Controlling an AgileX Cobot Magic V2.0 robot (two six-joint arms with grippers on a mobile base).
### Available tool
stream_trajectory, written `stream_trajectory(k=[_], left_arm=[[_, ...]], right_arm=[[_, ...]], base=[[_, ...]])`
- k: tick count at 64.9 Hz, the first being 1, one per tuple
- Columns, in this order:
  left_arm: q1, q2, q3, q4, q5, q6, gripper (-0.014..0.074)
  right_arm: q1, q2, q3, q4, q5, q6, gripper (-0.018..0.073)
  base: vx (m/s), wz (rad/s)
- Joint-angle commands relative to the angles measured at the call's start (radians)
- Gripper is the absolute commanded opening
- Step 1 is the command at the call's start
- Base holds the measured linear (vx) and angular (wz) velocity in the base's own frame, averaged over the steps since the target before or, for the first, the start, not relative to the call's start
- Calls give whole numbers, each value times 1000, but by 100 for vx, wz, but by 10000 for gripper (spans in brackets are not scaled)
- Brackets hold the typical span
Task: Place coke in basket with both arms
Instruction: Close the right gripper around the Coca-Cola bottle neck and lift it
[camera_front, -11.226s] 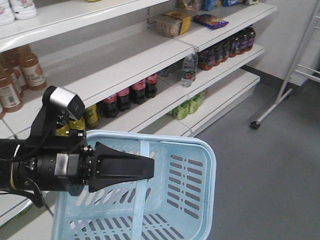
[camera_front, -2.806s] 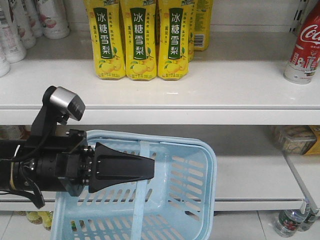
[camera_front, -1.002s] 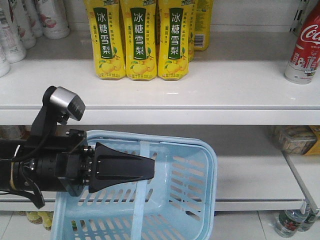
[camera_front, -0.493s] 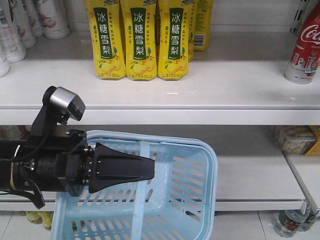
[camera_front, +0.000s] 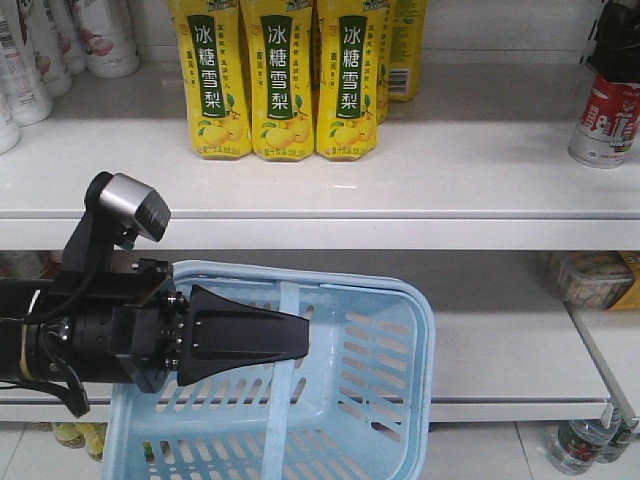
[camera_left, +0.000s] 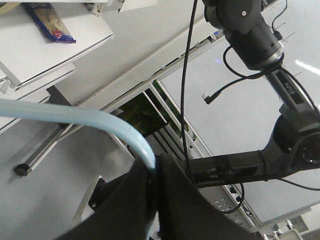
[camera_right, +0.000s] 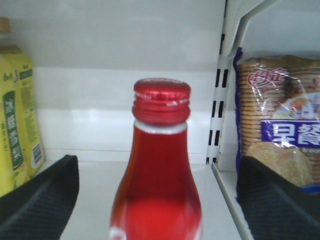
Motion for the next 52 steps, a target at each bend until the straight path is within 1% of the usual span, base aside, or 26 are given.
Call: stream_trajectory(k=[1,10,16,21,29,32,37,41,46,52], left_arm=[[-6,-30,-24,-86,-200,2,-7],[-6,-30,-24,-86,-200,2,-7],[-6,-30,-24,-86,-200,2,-7],[-6,-30,-24,-86,-200,2,-7],[-6,-30,-24,-86,-200,2,-7],[-6,-30,-24,-86,-200,2,-7],[-6,-30,-24,-86,-200,2,-7],[-6,-30,-24,-86,-200,2,-7],[-6,-30,-24,-86,-200,2,-7],[-6,-30,-24,-86,-200,2,-7]], right_arm=[[-5,24,-73,-14,-57,-12,603],[-5,77,-118,-14,-57,-17,578],[-5,94,-138,-11,-47,-19,526],[-5,95,-138,-11,-50,-20,459],[-5,92,-138,-11,-49,-27,290],[-5,87,-136,-11,-39,-27,207],[-5,71,-136,-11,4,-27,74],[-5,50,-136,-11,50,-27,-14],[-5,20,-136,-12,110,-32,-11],[-5,-31,-136,-12,186,-62,-9]], base=[[0,0],[0,0],[0,0],[0,0],[0,0],[0,0],[0,0],[0,0],[0,0],[0,0]])
